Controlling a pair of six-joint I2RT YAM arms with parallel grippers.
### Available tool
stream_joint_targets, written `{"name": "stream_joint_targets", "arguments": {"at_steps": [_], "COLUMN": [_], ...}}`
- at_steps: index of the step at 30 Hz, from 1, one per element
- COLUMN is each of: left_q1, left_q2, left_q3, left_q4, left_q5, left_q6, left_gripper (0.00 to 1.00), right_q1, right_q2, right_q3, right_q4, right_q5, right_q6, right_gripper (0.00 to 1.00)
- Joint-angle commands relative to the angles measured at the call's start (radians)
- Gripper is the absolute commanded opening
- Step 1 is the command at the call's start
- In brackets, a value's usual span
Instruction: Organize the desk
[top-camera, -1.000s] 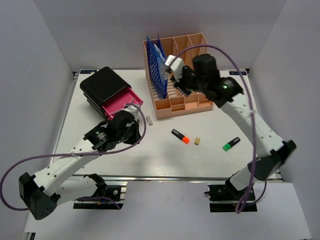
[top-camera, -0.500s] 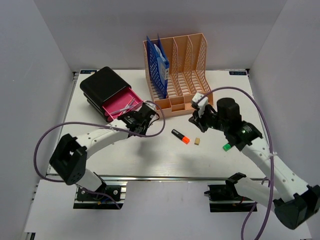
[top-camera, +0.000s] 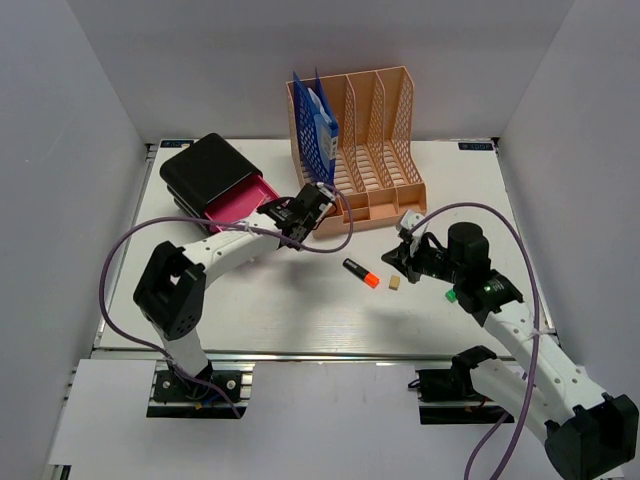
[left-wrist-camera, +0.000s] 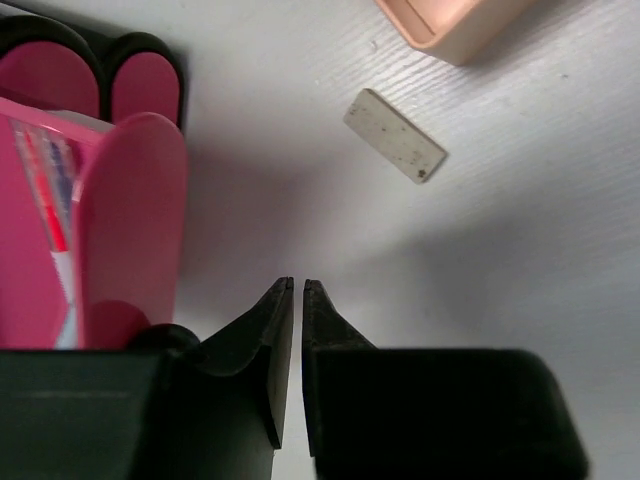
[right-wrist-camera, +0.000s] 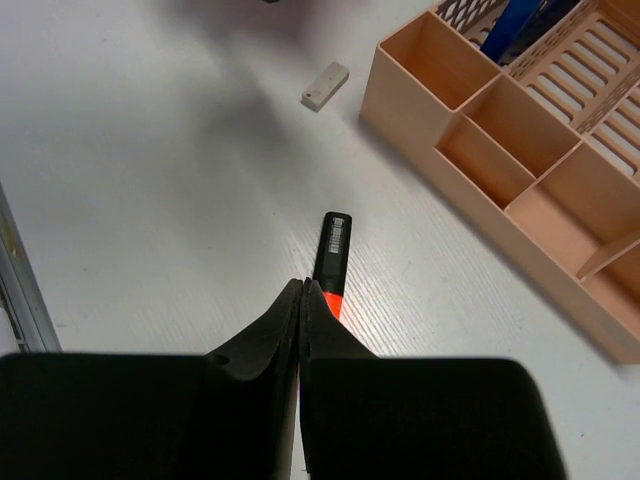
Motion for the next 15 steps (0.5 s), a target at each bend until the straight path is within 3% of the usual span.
{"name": "stream_joint_targets", "arguments": {"at_steps": [1,15], "left_q1": [0.026,0.117], "left_q2": [-0.009,-0.104], "left_q3": [0.063,0.037], "left_q4": [-0.036,-0.067], "left_q5": [-0.021,-0.035], "left_q6": [0.055,0.043], "left_gripper": [0.21,0.29], "right_q1": [-0.012,-0.041], "right_q2": [-0.019,-0.036], "right_q3": [-0.014,-0.025], "right_q4": [0.088,0.088], "right_q5": [-0.039,-0.024], "right_q6": [-0.033,-0.044], "right_gripper": [0.0,0.0]}}
